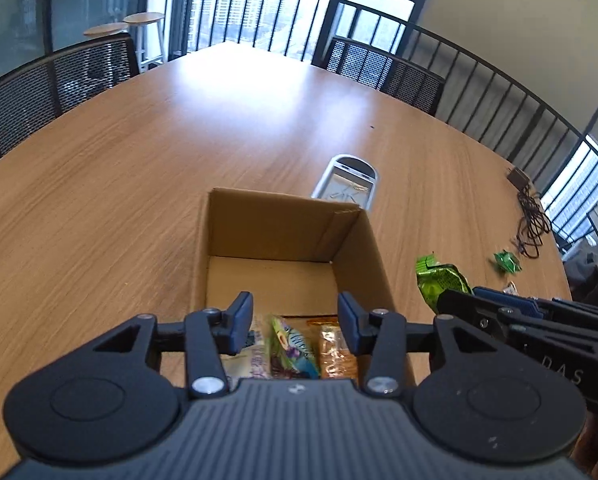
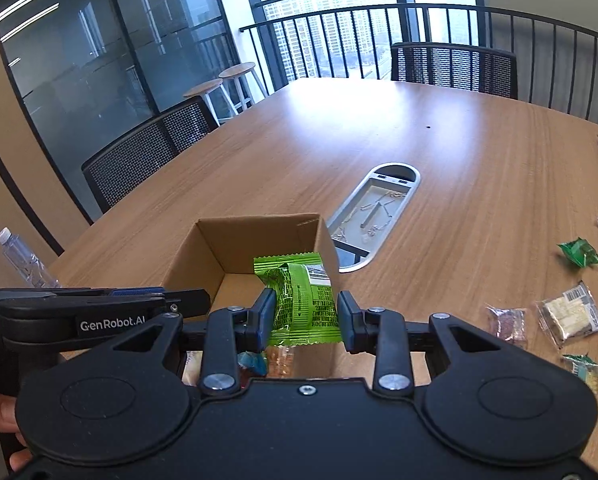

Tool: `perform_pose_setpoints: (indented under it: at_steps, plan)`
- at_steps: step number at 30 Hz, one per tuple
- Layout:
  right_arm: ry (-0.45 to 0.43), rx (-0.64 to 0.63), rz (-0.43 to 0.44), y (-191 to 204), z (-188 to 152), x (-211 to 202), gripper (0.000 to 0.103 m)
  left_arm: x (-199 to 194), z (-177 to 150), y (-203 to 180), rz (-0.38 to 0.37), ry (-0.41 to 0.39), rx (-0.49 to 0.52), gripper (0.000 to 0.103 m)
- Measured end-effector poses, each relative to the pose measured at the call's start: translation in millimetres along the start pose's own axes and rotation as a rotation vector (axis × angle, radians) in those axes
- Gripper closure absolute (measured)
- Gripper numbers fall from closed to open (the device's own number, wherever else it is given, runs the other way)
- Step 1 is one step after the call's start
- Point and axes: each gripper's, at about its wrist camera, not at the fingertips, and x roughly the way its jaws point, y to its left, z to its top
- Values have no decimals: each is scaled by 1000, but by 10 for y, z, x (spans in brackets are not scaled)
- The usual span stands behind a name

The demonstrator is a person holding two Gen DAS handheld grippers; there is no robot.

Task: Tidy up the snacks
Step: 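Lower both packs into the box and open both tools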

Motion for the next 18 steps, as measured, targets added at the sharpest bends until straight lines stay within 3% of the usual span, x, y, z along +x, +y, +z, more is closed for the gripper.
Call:
perform_pose_setpoints:
  at_steps: [10, 12, 14, 18]
  plan:
    - [7, -38, 36, 228, 78, 83, 69, -217, 26, 345, 59, -29, -95, 30]
    - [-1, -45, 52, 269, 85, 83, 66, -246, 6, 394, 63, -29, -106, 26]
    - [6, -51, 56, 293, 76, 83, 55, -277, -21, 426, 74, -26, -120, 21]
    - [21, -27, 51, 267, -1, 54, 54, -323, -92, 471, 83, -18, -130, 13]
